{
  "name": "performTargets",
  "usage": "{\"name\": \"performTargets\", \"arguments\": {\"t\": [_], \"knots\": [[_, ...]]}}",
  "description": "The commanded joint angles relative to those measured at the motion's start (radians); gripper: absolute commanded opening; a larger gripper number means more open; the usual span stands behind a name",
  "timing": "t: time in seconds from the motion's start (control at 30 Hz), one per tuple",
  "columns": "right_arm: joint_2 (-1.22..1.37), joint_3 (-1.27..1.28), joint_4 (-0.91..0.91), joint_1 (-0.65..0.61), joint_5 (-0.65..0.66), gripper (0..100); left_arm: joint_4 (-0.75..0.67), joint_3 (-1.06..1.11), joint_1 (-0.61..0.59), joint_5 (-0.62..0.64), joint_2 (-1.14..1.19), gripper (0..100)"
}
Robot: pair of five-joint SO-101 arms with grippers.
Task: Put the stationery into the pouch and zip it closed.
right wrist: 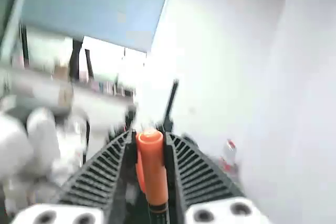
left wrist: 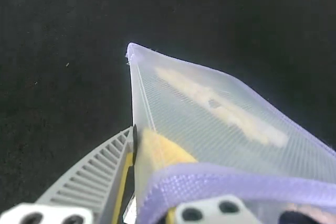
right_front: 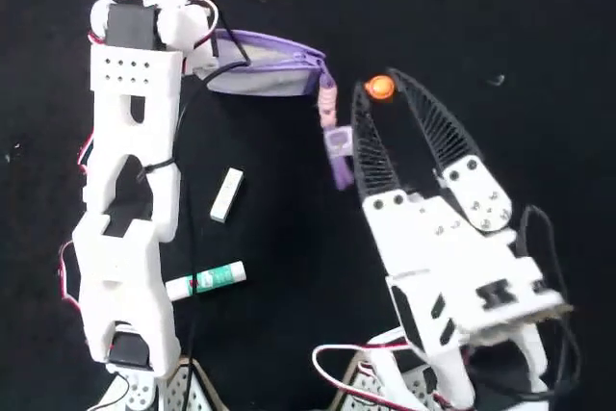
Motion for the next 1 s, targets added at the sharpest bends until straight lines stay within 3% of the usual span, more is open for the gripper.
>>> {"name": "performTargets", "arguments": {"t": [0.0, 0.23, 0.4, 0.77, 0.97], "knots": [[-0.004, 0.107, -0.255, 0.011, -0.120, 1.1, 0.000, -0.036, 0.012, 0.011, -0.023, 3], [-0.001, 0.432, -0.793, 0.012, -0.290, 1.1, -0.061, 0.051, 0.010, 0.003, -0.023, 3], [0.048, 0.449, -0.858, 0.012, -0.376, 1.1, -0.066, 0.053, 0.016, 0.003, -0.023, 3], [0.492, 0.433, -1.255, -0.012, -0.381, 1.1, -0.060, 0.053, 0.016, 0.003, -0.023, 3], [0.654, 0.380, -1.313, -0.044, -0.376, 1.1, -0.060, 0.053, 0.016, 0.003, -0.023, 3]]}}
